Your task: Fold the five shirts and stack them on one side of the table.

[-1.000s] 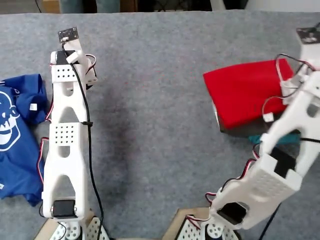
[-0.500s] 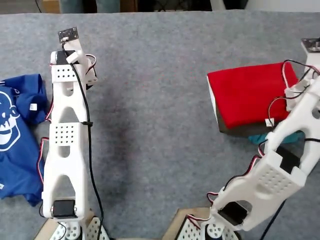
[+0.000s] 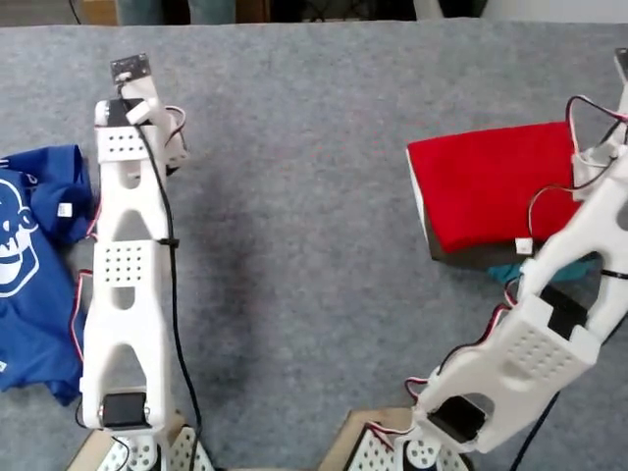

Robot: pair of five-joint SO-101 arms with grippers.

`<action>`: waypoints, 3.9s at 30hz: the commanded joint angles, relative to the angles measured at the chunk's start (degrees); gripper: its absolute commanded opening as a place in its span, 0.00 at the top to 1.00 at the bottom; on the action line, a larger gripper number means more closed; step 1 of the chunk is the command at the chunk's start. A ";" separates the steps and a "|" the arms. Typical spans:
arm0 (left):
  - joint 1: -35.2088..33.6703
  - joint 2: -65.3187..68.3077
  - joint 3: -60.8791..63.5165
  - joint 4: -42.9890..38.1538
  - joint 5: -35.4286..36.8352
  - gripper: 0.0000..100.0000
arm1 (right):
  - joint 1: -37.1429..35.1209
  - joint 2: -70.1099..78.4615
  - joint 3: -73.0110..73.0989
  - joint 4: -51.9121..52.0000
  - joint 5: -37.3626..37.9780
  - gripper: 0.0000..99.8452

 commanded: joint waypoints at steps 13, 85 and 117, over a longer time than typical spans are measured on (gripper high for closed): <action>-10.42 -12.13 -2.51 1.76 -15.65 0.97 | 4.04 19.56 -3.38 -5.27 -0.26 0.97; -36.70 -90.37 107.03 -4.40 -15.91 0.73 | -61.19 -20.70 17.80 1.32 -5.19 0.60; -51.65 -77.36 120.66 -29.19 -16.88 0.73 | -82.64 -0.57 13.58 0.18 -5.10 0.60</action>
